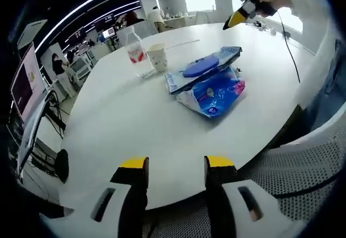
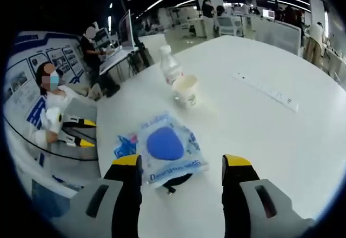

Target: Arrange the tabletop items into an orderly group along one side of the table until the central work area is clear of visible clutter.

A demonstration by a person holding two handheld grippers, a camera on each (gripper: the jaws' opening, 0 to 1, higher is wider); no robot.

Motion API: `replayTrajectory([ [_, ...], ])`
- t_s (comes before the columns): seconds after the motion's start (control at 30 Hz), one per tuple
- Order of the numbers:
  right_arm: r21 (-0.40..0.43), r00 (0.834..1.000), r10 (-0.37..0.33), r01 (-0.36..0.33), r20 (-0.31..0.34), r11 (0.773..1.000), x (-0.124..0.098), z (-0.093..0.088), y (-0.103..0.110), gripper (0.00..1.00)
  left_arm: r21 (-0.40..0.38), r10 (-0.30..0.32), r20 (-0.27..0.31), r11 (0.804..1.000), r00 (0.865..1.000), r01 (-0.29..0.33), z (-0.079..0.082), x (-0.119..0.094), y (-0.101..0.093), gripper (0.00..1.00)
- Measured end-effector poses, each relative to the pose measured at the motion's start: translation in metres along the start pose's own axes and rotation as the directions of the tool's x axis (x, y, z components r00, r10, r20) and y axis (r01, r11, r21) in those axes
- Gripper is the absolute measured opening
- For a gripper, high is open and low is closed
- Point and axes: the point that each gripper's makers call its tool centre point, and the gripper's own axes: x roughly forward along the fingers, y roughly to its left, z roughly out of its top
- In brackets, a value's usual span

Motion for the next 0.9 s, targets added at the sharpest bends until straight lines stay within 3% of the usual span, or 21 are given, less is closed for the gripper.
replayTrajectory([
  [0.27,0.006,0.998,0.065,-0.065,-0.001,0.998,-0.013,-0.021,0.011,0.59,-0.151,0.019,0.149,0.989,0.989,0.004,0.024,-0.002,0.004,0.7],
  [0.4,0.051,0.997,0.082,-0.083,0.008,0.995,-0.02,-0.032,0.017,0.59,-0.22,-0.004,0.215,0.974,0.977,0.053,0.036,-0.002,-0.001,0.83],
  [0.77,0.127,0.993,0.102,-0.108,0.053,0.986,-0.025,-0.032,0.027,0.58,-0.348,-0.017,0.243,0.932,0.97,0.104,0.043,-0.003,-0.004,0.84],
  [0.9,0.171,0.994,0.086,-0.096,0.069,0.981,-0.029,-0.032,0.027,0.58,-0.404,-0.055,0.259,0.901,0.964,0.16,0.047,-0.002,-0.01,0.86],
])
